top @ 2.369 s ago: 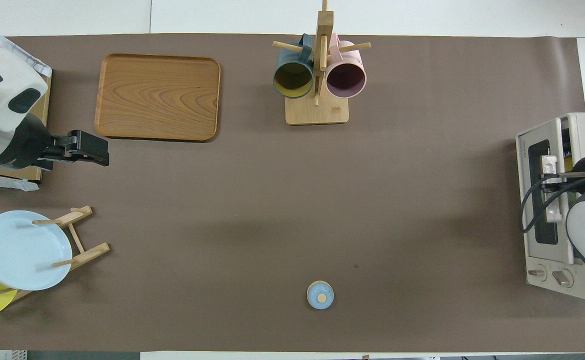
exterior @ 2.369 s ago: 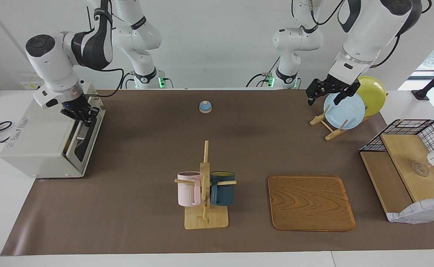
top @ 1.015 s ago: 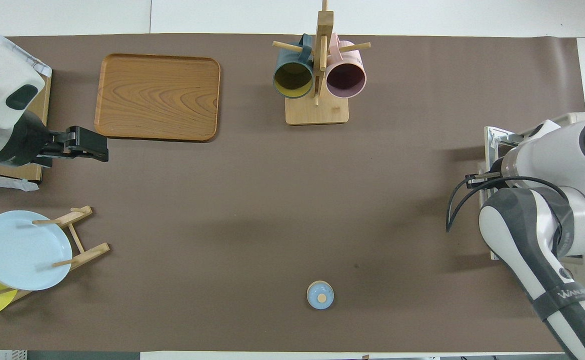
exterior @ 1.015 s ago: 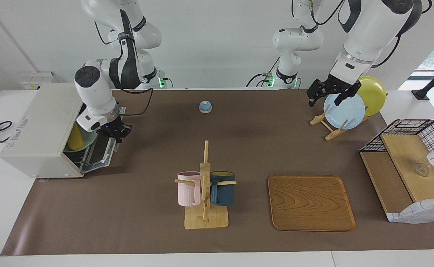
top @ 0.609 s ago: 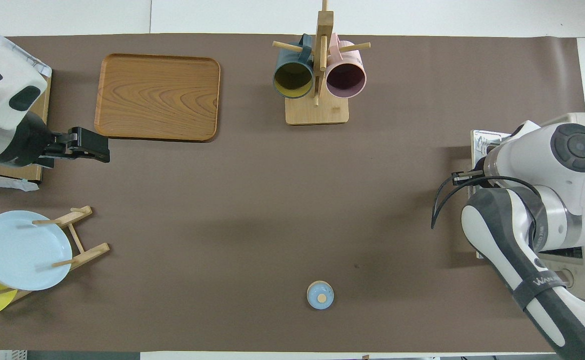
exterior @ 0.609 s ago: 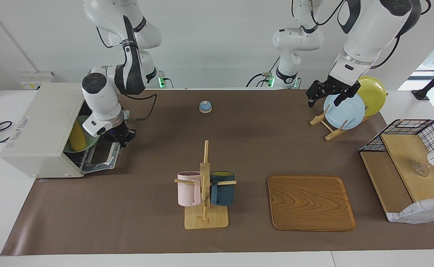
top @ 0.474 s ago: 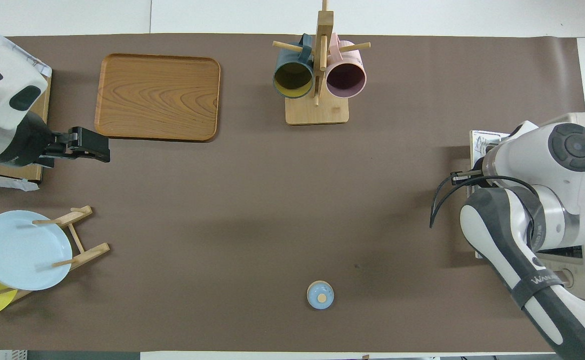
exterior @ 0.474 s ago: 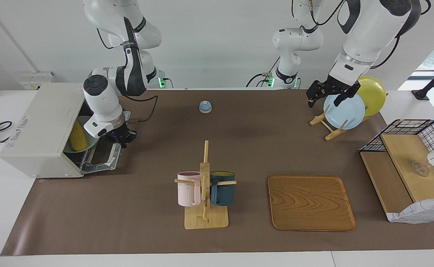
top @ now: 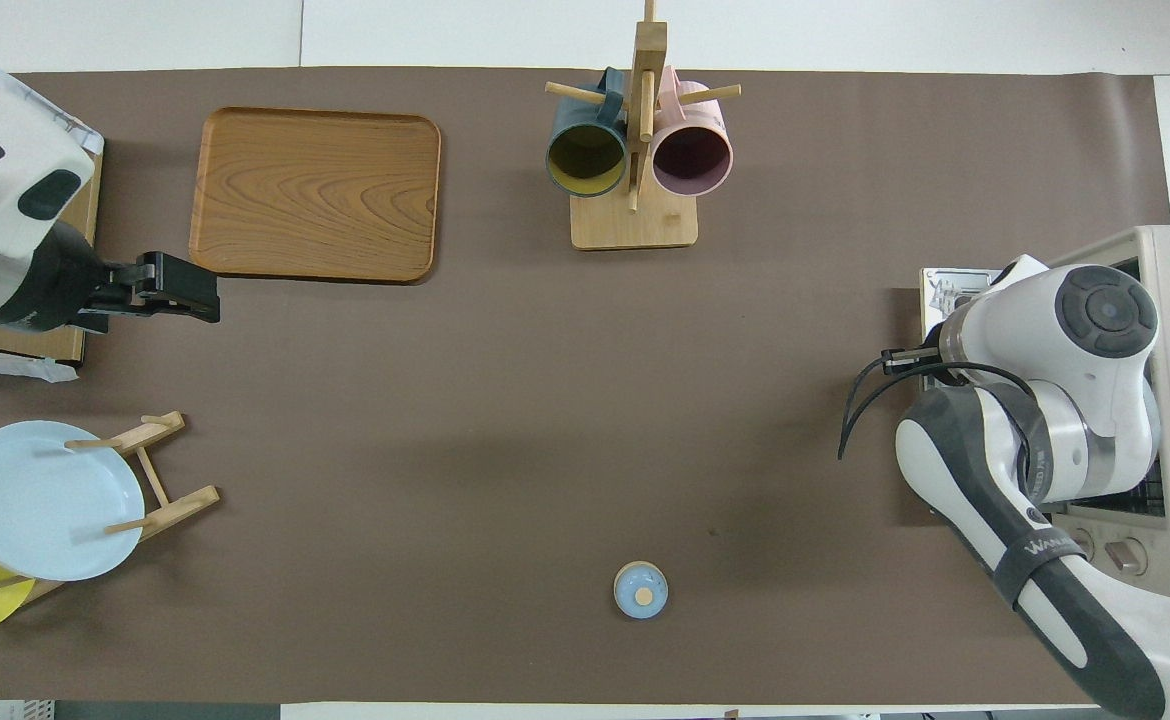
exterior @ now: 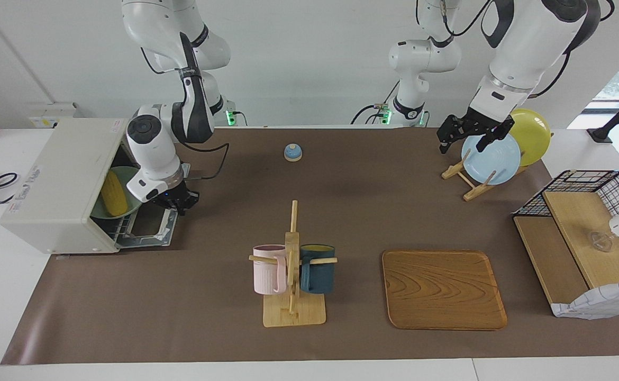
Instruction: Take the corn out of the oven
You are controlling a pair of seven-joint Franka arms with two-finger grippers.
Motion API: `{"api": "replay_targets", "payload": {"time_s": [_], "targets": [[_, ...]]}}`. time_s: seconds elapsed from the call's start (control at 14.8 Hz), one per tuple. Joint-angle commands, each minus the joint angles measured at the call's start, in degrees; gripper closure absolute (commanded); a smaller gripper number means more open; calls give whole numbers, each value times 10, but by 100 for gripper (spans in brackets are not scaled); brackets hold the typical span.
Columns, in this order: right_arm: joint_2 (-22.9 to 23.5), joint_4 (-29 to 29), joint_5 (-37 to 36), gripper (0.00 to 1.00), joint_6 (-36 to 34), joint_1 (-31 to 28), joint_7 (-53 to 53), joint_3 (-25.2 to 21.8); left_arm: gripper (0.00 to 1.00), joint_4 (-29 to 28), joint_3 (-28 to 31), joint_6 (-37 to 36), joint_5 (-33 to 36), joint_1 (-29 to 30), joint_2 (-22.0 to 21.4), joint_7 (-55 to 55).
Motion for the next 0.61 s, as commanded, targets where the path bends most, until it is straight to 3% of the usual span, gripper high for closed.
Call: {"api": "replay_targets", "payload": {"time_s": [0.0, 0.54], "targets": [[-12, -26, -8, 100, 13, -2, 9, -7, 0, -23, -2, 14, -6, 2, -16, -6], [-12, -39, -8, 100, 21, 12, 48, -6, 0, -23, -2, 15, -7, 2, -16, -10]]}}
